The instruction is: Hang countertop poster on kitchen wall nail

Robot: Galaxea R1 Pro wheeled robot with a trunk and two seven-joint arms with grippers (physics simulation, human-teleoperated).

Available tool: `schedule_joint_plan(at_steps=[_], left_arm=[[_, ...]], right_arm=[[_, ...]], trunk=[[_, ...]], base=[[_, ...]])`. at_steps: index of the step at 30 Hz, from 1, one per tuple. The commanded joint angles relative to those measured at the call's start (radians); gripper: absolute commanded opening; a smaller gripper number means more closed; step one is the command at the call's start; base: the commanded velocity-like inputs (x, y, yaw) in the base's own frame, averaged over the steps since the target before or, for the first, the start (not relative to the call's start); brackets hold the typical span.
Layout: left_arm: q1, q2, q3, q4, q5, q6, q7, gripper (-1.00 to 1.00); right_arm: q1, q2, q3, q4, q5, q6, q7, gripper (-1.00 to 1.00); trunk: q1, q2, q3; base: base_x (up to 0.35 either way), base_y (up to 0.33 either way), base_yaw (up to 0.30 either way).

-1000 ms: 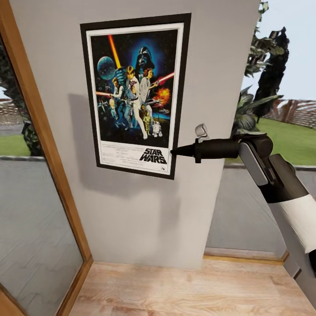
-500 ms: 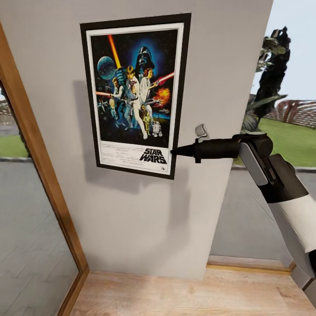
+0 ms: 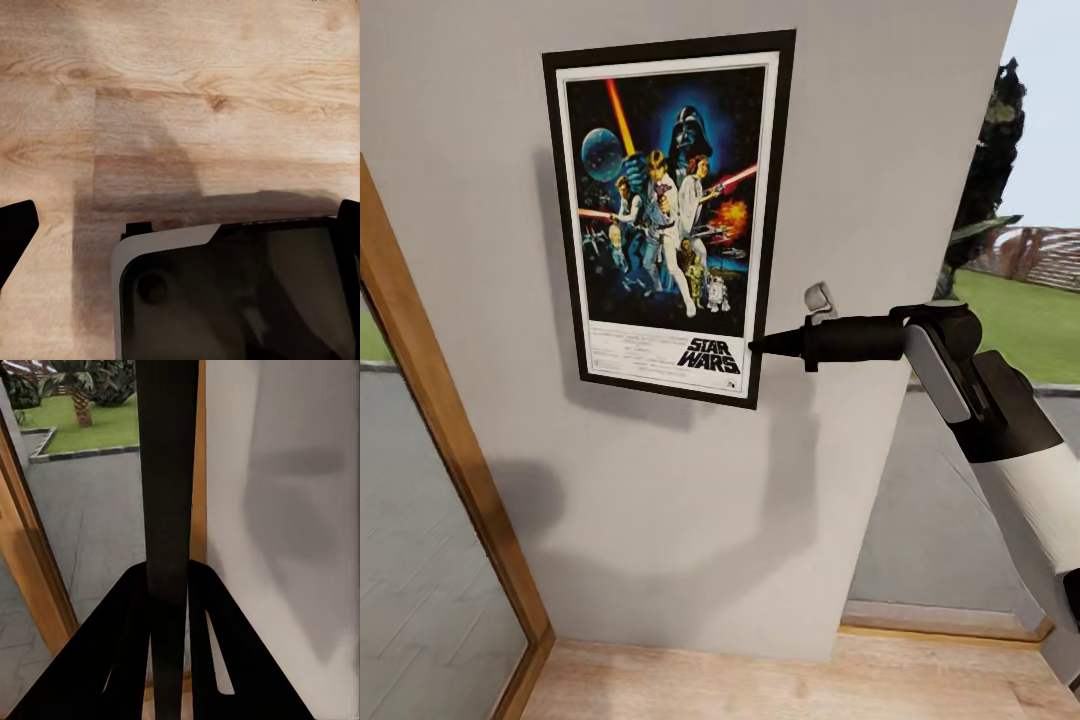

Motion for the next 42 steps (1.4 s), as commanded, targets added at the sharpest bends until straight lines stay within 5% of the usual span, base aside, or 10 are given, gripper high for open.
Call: schedule_joint_plan(at_steps=[1, 42], left_arm=[[0.0, -0.001, 0.008, -0.001, -0.011, -0.003, -0.007, 1.0], [0.0, -0.001, 0.008, -0.001, -0.011, -0.003, -0.007, 1.0]], right_arm=[[-0.001, -0.001, 0.001, 0.0, -0.006, 0.006, 0.0, -1.0], [-0.001, -0.001, 0.001, 0.0, -0.006, 0.006, 0.0, -1.0]], trunk=[[0.001, -0.002, -0.002], [0.001, -0.002, -0.002]], base=[[0.058, 0.0, 0.0], [0.078, 0.023, 0.0]])
